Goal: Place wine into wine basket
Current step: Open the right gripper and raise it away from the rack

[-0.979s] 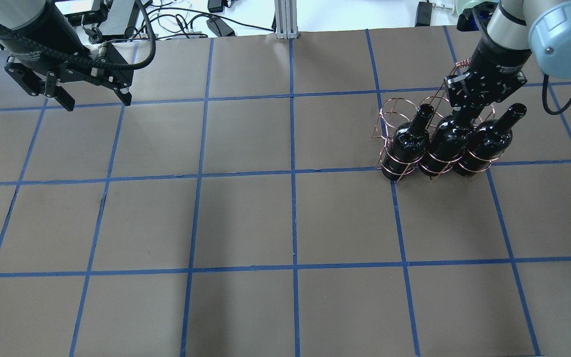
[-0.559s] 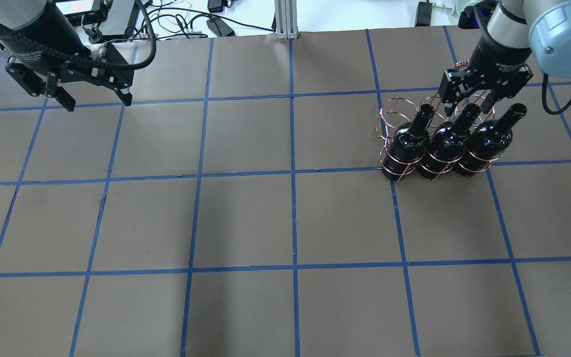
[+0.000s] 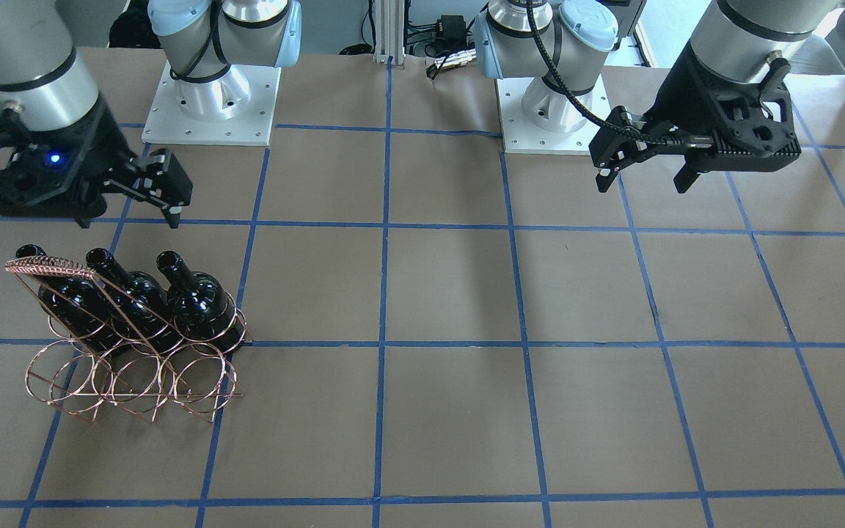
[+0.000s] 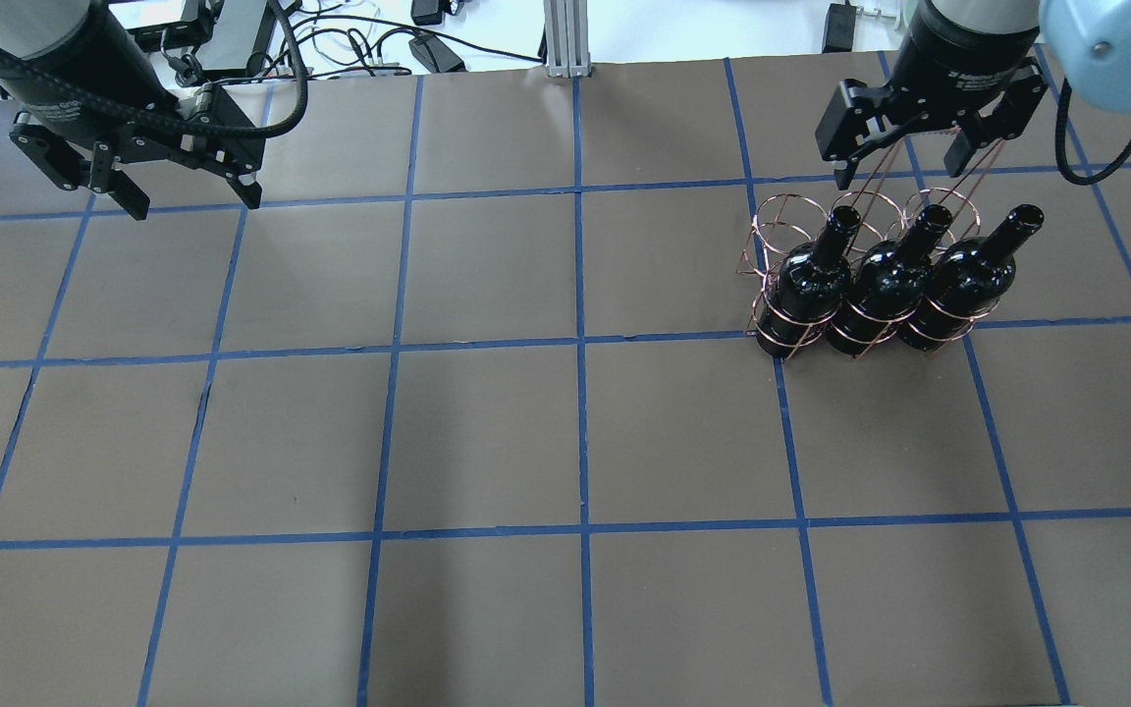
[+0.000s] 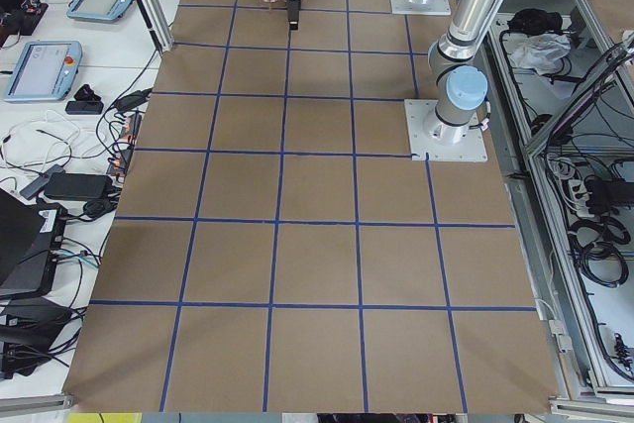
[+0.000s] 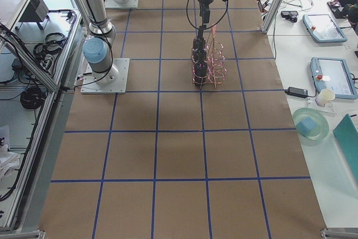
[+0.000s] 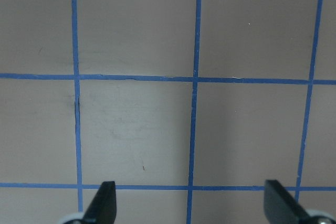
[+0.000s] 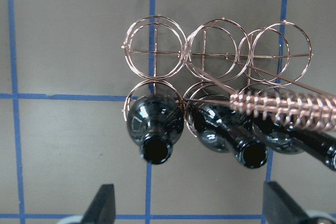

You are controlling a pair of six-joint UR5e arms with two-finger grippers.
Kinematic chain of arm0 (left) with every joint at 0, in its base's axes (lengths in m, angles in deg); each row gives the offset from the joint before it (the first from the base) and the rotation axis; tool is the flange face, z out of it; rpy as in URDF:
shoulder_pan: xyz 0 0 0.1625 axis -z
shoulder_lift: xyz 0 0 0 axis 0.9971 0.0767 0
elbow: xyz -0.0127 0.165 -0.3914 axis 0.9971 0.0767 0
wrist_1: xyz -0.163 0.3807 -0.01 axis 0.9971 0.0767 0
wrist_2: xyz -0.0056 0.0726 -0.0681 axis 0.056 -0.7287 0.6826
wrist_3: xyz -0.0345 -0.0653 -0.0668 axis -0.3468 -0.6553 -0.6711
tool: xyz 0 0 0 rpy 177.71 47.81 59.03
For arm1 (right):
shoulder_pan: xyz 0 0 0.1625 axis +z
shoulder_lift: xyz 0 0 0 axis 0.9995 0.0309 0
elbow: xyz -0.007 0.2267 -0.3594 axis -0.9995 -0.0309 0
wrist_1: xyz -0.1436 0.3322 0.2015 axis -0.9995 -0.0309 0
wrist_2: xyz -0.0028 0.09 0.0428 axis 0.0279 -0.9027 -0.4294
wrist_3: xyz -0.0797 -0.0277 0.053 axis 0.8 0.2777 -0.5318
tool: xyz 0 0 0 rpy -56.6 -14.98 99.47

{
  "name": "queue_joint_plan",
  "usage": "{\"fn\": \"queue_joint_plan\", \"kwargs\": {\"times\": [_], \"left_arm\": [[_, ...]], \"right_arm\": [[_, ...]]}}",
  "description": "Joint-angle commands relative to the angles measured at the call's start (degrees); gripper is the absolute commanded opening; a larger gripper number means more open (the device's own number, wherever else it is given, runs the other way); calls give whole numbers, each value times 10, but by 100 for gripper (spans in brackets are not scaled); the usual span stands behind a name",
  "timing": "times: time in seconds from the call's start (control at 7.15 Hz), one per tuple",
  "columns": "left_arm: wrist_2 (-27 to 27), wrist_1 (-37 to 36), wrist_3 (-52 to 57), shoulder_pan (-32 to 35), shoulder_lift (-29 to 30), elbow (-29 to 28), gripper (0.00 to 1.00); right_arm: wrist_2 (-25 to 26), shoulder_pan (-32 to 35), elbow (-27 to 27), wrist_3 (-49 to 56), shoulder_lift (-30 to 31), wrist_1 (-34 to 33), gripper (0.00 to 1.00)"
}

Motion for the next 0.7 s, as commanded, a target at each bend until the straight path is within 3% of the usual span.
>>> {"fn": "queue_joint_plan", "kwargs": {"times": [0.0,0.42,0.56], "left_arm": [[-1,-1,0,1,-2,0,100],[0,-1,4,8,-1,0,100],[0,-1,60,8,-3,-1,100]], "right_arm": [[-3,39,-3,-33,31,23,100],[-6,38,-3,-22,38,31,100],[-6,38,0,-18,38,33,100]]}}
